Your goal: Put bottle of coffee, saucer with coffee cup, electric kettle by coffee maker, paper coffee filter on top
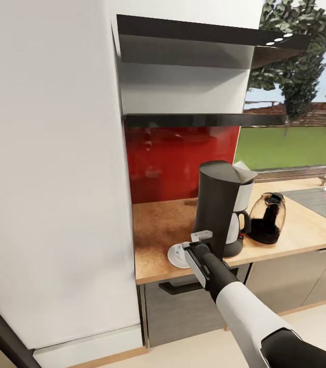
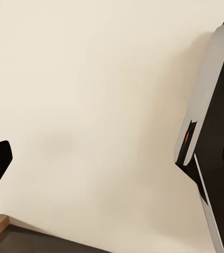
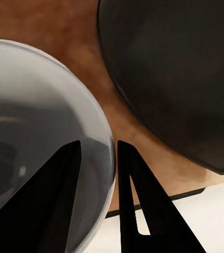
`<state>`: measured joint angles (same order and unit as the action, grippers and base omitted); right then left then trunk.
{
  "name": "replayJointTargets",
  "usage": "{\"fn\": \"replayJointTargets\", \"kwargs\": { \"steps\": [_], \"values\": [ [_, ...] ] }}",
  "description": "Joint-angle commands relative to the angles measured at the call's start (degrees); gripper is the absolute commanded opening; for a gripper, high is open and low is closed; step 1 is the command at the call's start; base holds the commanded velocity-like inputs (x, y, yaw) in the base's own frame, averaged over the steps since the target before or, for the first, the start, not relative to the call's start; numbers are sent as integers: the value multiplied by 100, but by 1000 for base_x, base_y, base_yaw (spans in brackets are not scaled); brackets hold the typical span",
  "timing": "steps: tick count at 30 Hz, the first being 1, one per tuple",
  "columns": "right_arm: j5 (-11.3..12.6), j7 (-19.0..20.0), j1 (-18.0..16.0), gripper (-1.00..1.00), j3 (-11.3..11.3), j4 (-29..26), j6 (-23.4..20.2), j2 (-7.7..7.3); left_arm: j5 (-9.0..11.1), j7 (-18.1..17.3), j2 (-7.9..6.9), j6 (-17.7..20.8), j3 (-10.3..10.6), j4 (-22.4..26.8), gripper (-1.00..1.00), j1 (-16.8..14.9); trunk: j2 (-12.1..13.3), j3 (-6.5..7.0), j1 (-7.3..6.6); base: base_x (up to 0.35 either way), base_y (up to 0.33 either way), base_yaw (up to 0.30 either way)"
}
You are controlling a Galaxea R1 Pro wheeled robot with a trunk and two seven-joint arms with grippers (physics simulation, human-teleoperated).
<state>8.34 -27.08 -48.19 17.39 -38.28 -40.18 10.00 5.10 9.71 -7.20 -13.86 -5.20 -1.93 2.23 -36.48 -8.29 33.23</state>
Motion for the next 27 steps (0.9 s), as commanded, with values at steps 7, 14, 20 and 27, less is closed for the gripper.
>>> {"fn": "replayJointTargets", "kwargs": {
  "steps": [7,14,20,27],
  "values": [
    [62,-43,-6,-100,10,-4,-7,0,26,-14,3,-38,-42,-9,100,-3,-8,-8,2,40,0,0],
    [62,-43,-6,-100,10,3,-7,0,20,-13,2,-38,-42,-10,100,-3,-8,-8,2,9,0,0],
    [62,-43,-6,-100,10,5,-7,0,22,-22,0,-41,-42,-10,100,-3,-8,-8,2,100,33,0],
    [62,-43,-5,-100,8,13,-7,0,24,-22,4,-38,-42,-10,100,-3,-8,-8,2,20,6,0]
  ]
}}
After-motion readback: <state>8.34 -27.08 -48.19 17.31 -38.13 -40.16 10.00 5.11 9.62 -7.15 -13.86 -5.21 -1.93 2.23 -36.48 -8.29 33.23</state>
